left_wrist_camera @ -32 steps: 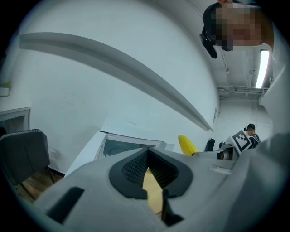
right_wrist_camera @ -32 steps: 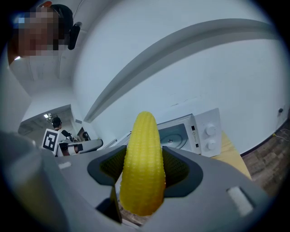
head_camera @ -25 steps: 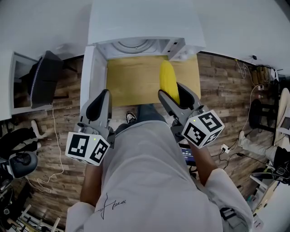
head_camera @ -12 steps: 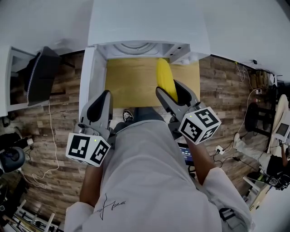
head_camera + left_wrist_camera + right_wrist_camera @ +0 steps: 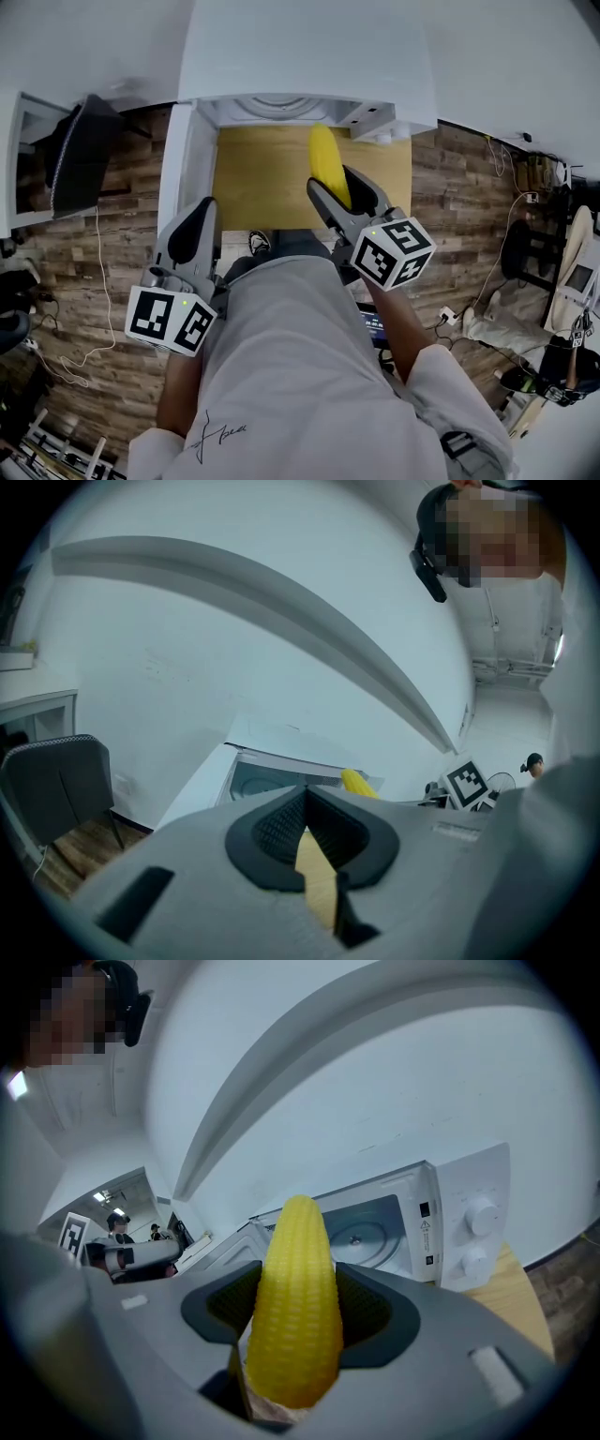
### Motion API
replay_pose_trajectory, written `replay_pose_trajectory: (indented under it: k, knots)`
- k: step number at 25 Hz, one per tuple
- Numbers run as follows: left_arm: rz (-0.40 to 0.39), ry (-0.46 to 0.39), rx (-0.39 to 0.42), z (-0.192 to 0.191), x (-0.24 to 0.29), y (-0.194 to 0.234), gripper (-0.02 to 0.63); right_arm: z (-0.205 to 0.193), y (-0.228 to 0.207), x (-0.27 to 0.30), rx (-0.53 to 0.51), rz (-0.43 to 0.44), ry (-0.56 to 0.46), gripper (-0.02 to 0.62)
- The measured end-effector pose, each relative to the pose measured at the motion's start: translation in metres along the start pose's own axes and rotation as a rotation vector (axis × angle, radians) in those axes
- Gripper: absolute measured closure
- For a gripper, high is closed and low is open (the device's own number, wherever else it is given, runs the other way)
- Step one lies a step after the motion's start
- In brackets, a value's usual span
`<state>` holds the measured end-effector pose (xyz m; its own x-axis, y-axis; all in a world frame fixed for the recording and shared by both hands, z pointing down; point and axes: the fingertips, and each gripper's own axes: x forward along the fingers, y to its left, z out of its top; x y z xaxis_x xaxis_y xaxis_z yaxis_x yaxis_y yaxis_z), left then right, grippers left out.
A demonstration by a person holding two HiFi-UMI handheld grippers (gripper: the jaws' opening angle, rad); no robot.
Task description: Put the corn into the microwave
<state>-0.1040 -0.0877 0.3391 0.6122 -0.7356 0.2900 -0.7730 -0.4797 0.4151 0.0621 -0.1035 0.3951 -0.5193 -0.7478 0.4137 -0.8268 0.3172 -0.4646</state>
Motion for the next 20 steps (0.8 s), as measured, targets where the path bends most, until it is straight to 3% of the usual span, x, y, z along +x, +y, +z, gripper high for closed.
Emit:
replay_pose_trajectory:
  k: [20]
  knots:
    - [0.027,0.006,-0.022,-0.012,-0.010,0.001,0.620,-0.030,-0.024,0.035,0.029,-0.025,0.054,0.333]
